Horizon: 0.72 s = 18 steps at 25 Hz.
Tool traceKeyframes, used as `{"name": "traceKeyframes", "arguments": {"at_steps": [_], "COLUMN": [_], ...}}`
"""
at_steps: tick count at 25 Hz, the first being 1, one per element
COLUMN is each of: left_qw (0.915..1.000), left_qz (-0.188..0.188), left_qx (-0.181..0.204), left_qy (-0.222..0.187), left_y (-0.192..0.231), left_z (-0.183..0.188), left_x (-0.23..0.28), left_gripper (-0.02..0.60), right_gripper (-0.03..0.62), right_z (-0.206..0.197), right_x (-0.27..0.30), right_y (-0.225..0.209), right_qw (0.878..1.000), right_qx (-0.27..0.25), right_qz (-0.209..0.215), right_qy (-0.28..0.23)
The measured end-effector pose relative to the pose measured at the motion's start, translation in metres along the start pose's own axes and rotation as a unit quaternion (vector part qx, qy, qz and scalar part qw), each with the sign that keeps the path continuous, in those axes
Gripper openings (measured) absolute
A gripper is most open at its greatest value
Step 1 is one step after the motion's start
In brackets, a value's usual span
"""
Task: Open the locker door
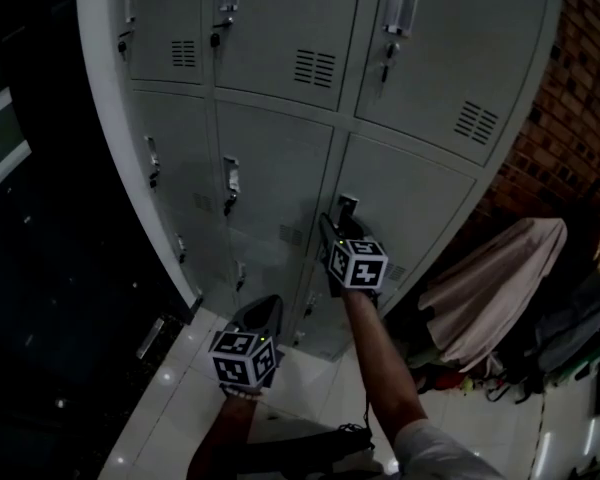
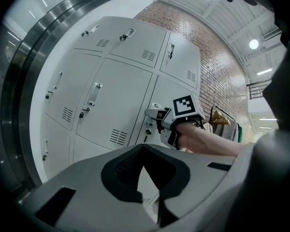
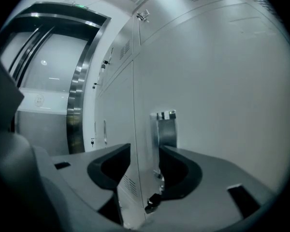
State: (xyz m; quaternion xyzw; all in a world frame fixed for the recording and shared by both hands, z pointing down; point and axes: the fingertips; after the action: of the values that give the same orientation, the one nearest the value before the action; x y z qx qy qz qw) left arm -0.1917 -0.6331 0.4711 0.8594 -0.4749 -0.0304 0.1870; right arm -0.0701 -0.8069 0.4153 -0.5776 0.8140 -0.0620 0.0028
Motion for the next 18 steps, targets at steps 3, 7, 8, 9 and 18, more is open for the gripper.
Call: {"name": "traceKeyframes", "arguments": {"at_steps": [3,7,8,9,18], "left_qw": [0.9999,0.9997,0.9997,0.9996,0.9995], "left_qz": [0.009,0.018,0.02,0.021,0.03], "left_qx": [-0.006,-0.012,-0.013,-0.014,-0.008], "left_qy": [-0.001,-0.009,-0.009,-0.009,-0.011], "left_y": [-0.003,-0.012,-0.015,-0.019,-0.069], "left_z": [-0.002,-0.005,-0.006,-0.008,-0.026], "left_x": [-0.007,-0.013,-0.014,-0.016,-0.034], "left_gripper": [-0.005,-0.005,-0.005,-0.005,-0.005], "right_gripper": [0.19,0.166,0.166,0.166,0.129], "right_z": [0.0,-0.001,-0.002,-0.002,-0.006], "right_x": [-0.01,-0.035,-0.043,-0.051,-0.132], "right_y": [0.013,0.03,0.034,0.039,0.057], "right_qw": [1.0,0.999,0.999,0.998,0.996], "right_qx": [-0.016,-0.033,-0.035,-0.038,-0.059], "right_qz": [0.015,0.033,0.039,0.046,0.07], "right_qy": [0.003,0.001,0.002,0.002,-0.005]}}
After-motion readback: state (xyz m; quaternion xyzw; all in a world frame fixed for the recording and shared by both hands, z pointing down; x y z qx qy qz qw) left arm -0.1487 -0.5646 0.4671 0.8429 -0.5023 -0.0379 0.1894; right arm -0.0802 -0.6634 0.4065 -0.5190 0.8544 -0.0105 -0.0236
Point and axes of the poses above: the fingertips, and each gripper's own axes: x forward along the fingers, y to its left, z out of its top, and after that the axes turned 4 degrees about -y, right-handed
